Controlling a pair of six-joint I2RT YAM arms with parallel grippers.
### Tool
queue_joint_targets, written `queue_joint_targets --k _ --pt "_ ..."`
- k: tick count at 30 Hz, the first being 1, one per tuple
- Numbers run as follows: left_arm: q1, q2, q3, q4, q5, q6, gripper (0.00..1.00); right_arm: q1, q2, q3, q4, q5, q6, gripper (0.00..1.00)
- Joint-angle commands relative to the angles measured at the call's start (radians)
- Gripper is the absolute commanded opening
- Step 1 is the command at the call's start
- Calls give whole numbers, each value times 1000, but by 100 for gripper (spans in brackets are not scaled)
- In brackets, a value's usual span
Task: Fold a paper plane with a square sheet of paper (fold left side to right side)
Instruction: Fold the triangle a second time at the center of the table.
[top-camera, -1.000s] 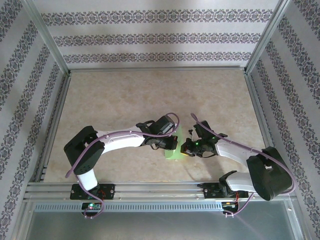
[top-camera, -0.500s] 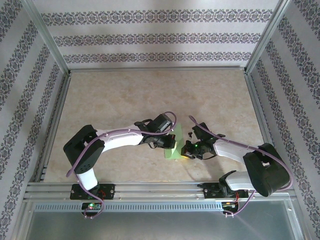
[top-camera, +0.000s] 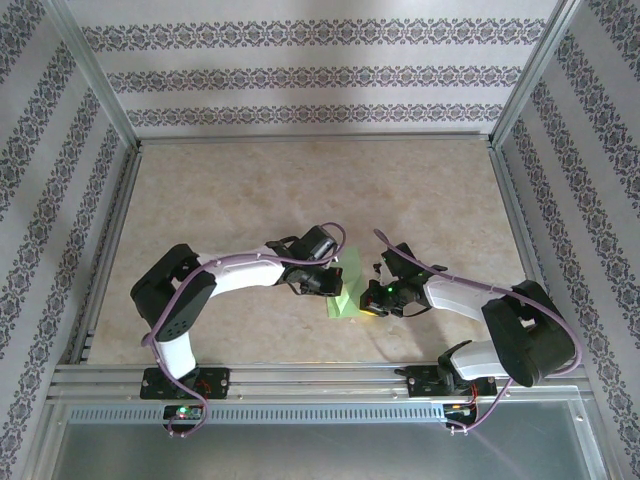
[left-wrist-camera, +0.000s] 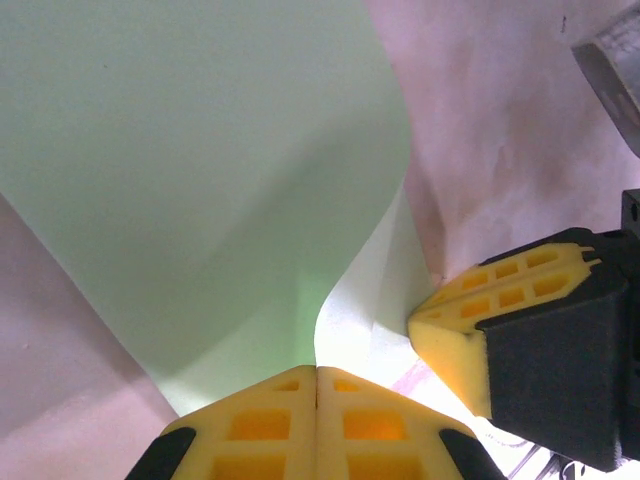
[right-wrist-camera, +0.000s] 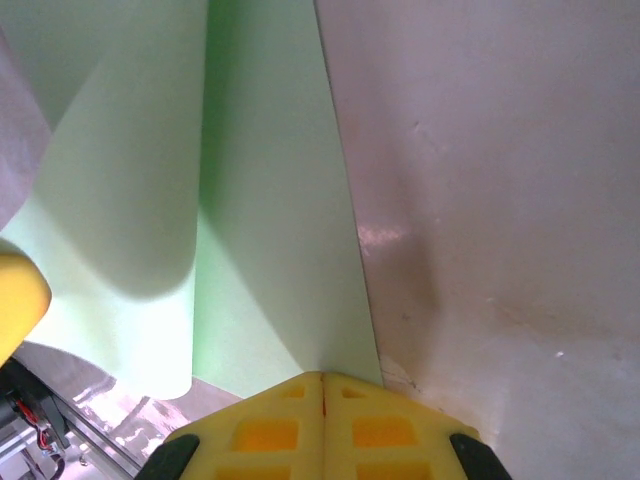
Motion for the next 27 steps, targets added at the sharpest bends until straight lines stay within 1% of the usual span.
queue_joint_targets --k 1,5,18,27 --pt "21 25 17 -11 -1 40 0 12 39 -21 -79 90 -23 0" --pt "28 42 40 -52 -13 73 0 13 39 -18 -87 98 -28 0" --pt "44 71 72 -88 -24 95 0 14 48 -7 -105 109 -35 0" --pt "54 86 115 -143 -48 136 0 16 55 -5 -104 111 -35 0"
